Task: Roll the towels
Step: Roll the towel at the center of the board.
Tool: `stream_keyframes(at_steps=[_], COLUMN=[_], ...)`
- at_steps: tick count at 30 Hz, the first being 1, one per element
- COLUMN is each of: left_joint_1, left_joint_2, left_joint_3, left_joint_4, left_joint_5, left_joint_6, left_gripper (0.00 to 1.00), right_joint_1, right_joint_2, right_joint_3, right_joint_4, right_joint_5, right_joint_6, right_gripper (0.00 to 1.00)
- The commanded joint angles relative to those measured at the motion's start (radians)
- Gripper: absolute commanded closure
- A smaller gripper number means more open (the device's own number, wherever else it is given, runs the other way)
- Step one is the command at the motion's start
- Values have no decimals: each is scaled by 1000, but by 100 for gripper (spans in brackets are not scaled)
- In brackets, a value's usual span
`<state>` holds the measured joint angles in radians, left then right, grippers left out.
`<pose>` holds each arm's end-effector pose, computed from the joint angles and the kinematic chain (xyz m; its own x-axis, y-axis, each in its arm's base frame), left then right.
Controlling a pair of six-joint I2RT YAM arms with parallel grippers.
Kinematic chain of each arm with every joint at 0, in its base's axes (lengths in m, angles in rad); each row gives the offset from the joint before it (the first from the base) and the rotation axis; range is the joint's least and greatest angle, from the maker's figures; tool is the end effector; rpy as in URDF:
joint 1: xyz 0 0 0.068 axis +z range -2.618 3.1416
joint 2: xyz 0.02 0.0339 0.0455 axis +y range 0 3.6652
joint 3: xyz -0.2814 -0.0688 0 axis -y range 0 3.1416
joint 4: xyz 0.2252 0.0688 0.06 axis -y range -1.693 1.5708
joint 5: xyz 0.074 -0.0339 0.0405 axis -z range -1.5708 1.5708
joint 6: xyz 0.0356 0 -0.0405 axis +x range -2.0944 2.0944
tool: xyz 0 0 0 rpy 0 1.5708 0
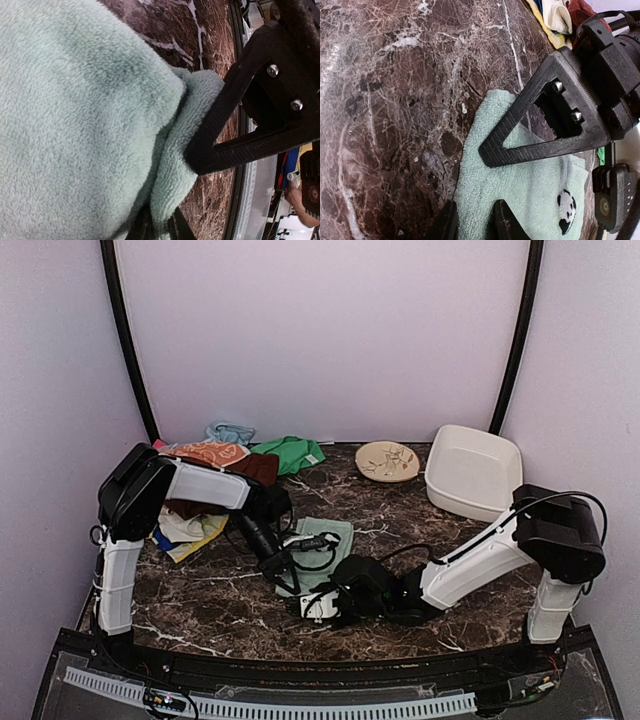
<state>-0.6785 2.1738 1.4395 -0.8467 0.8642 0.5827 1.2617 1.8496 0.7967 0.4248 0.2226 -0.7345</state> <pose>0.2835 -0.2633 0.1418 -0.4291 0.8048 -0.4100 0.7636 0.0808 -0.6406 0.1137 0.3301 0.1542 0.4536 -0.7283 -0.5136 -0.7690 -0.0287 -0.6386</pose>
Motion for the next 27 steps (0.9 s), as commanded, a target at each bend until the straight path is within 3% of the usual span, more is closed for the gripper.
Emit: stream_keyframes(at_steps=[1,5,10,19,27], left_joint_1=[27,55,123,132,-92], left_joint_2=[-34,-80,-255,-599,-686], left_joint_3=[-20,-42,-171,-446,-519], left_joint_4=[6,29,86,248,443], left_joint_5=[12,13,-33,-242,-448], left_joint_6=[19,13,41,135,213], left_gripper=[83,54,42,42,43], right_joint_1=[-23,-46,-91,-210,-361], right_joint_2=[21,49,59,39,135], right_joint_3=[21,61,96,167,296], right_joint_4=[-78,-160,-210,-264,-346], right_joint_5=[-65,-120,-200,-473,-791], right_joint_6=[83,144,279,574,871], right_gripper=[75,78,78,84,95])
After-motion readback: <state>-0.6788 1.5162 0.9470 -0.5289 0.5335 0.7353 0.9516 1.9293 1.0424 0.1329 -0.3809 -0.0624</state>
